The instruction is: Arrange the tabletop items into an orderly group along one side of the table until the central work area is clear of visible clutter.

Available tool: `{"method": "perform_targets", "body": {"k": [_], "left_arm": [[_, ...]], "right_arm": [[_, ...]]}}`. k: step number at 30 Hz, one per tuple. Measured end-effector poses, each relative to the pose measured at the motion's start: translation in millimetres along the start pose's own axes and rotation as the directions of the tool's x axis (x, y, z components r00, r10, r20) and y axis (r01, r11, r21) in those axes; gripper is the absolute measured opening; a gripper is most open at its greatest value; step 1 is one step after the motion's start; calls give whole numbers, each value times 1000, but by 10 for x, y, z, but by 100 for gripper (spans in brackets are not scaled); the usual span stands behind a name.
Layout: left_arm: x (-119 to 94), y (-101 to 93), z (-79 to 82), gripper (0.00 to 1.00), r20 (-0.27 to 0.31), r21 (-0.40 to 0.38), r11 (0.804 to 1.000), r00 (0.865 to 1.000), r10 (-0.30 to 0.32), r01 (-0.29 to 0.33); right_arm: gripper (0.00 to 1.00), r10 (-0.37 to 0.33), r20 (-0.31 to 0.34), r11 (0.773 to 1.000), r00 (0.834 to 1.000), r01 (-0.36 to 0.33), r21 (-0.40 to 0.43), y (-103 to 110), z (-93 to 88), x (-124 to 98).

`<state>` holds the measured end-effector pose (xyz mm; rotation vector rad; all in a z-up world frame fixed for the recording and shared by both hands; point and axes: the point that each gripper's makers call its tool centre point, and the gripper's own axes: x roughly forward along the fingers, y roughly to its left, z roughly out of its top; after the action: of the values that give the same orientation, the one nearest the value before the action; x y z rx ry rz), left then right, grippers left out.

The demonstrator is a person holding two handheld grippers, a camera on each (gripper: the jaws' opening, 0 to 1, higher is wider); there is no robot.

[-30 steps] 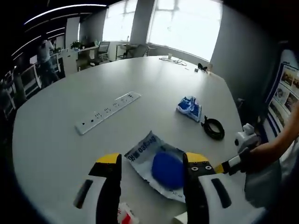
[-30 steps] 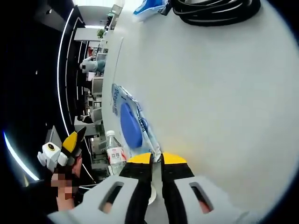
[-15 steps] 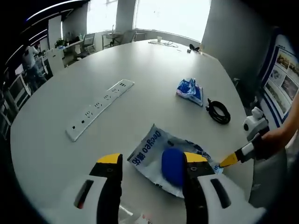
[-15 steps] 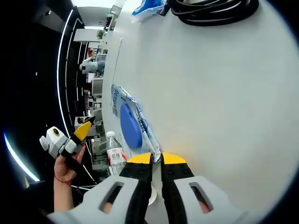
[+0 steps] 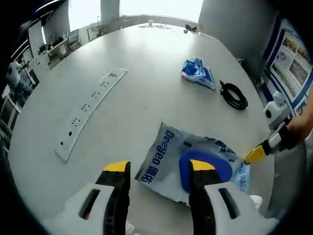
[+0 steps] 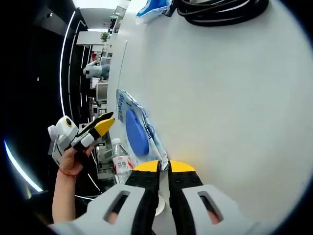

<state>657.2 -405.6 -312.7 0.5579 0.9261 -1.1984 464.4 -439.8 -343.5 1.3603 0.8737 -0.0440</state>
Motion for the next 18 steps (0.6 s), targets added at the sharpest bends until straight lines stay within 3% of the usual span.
{"method": "perform_targets", "body": {"k": [6, 18], "left_arm": [[105, 58, -57, 41, -48, 39, 999, 998, -27, 29], [194, 41, -108, 20, -105, 121, 988, 991, -78, 91]], "right_arm": [[3, 2, 1, 1000, 1000, -2, 3, -5, -2, 6], [3, 8, 2, 1000, 1000, -9, 9, -5, 0, 3]]}}
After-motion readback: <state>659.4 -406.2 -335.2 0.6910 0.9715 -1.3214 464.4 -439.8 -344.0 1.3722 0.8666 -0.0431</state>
